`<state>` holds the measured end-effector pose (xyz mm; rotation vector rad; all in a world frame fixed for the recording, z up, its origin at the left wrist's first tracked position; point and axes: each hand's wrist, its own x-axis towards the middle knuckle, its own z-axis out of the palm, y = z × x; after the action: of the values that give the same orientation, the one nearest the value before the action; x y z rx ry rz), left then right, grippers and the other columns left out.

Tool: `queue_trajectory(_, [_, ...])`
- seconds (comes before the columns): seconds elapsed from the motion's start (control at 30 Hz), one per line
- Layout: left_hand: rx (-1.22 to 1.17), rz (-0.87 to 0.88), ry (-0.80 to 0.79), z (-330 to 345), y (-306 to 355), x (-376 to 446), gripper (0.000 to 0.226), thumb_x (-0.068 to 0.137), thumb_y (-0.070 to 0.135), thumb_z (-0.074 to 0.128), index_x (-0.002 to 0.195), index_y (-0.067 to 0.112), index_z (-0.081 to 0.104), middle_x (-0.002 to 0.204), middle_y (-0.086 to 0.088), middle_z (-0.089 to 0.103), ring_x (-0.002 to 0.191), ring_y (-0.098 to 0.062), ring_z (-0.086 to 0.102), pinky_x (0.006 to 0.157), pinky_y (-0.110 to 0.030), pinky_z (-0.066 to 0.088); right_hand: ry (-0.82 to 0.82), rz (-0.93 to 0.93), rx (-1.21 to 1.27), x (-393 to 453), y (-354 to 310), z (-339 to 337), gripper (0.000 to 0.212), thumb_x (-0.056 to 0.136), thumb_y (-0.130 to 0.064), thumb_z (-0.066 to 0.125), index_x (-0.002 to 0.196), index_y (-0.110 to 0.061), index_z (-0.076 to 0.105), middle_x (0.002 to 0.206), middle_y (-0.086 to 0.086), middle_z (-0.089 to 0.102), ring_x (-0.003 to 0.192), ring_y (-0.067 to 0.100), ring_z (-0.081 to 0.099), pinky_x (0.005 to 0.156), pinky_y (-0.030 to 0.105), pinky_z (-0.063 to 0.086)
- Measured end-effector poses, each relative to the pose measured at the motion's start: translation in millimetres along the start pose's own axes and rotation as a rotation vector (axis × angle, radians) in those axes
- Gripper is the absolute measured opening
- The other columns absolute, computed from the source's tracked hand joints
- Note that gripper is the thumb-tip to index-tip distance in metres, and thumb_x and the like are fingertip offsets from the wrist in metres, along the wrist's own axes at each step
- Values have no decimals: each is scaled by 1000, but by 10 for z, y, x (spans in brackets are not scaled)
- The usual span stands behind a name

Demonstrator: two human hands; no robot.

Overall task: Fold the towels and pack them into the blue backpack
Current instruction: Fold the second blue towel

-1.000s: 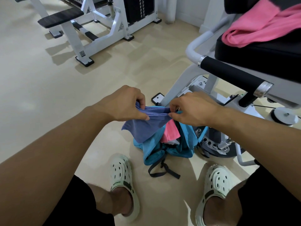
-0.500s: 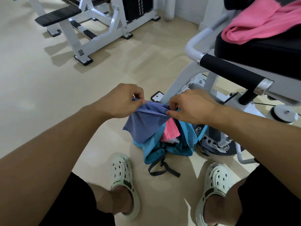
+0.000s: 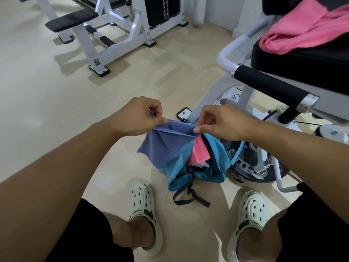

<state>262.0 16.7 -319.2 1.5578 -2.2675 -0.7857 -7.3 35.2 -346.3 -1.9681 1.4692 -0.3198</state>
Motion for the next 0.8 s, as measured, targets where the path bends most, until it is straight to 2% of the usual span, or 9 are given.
queue_trajectory(0.17, [18, -74, -52, -16, 89, -14, 36, 73, 47, 86, 73, 17, 65, 67, 4, 61, 57, -4, 47, 55, -17, 39, -28, -35, -150, -39, -118, 104, 81, 65, -67, 83, 128, -33, 43, 122, -15, 65, 105, 10, 65, 89, 36, 55])
queue_trajectory(0.27, [8, -72, -85, -17, 171, -41, 41, 64, 48, 92, 75, 18, 66, 73, -9, 65, 61, -11, 48, 56, -26, 40, -4, -73, -325, -65, -168, 200, 100, 66, -74, 76, 146, -36, 31, 138, -13, 59, 118, 16, 62, 94, 41, 53])
queue_trajectory(0.37, [16, -74, -109, -7, 236, -61, 43, 59, 41, 96, 83, 22, 65, 87, -4, 68, 79, -20, 61, 68, -38, 53, -6, -70, -420, -67, -164, 280, 77, 79, -67, 71, 142, -34, 42, 126, -8, 66, 111, 22, 64, 84, 36, 52])
queue_trajectory(0.43, [35, -87, -147, 2, 239, -65, 50, 59, 30, 97, 94, 26, 63, 94, 0, 65, 91, -25, 64, 77, -44, 55, 41, -45, -358, -46, -144, 262, 44, 88, -57, 67, 124, -34, 59, 109, -9, 71, 100, 21, 66, 80, 36, 52])
queue_trajectory(0.5, [36, -99, -150, 18, 194, -45, 55, 62, 19, 95, 106, 28, 62, 95, 1, 63, 91, -26, 64, 79, -45, 56, 77, -13, -266, -12, -119, 202, 22, 90, -53, 66, 103, -34, 67, 93, -13, 70, 90, 17, 66, 74, 34, 52])
queue_trajectory(0.57, [17, -93, -92, 34, 138, -10, 40, 70, 16, 90, 103, 25, 69, 88, 2, 66, 82, -23, 66, 79, -44, 57, 62, -2, -204, 13, -101, 137, 19, 90, -51, 67, 93, -32, 67, 86, -13, 69, 84, 15, 66, 72, 34, 52])
queue_trajectory(0.67, [20, -62, -35, 39, 83, 32, 6, 83, 24, 81, 85, 20, 77, 76, 1, 72, 70, -17, 68, 73, -44, 60, 18, -7, -222, 27, -97, 65, 20, 95, -49, 62, 95, -30, 66, 87, -9, 69, 85, 17, 63, 70, 35, 48])
queue_trajectory(0.73, [14, -41, -39, 44, 72, 28, 7, 89, 27, 75, 85, 21, 78, 78, 1, 73, 74, -18, 67, 75, -43, 59, -28, -9, -256, 22, -81, 44, 21, 98, -48, 57, 98, -28, 64, 89, -8, 66, 87, 18, 62, 68, 33, 42])
queue_trajectory(0.8, [-21, -13, -52, 50, 83, 10, 7, 90, 27, 75, 85, 24, 78, 81, 3, 74, 79, -17, 67, 76, -36, 56, -68, -13, -251, 3, -61, 48, 23, 98, -50, 57, 100, -28, 61, 92, -9, 66, 90, 18, 62, 70, 33, 44])
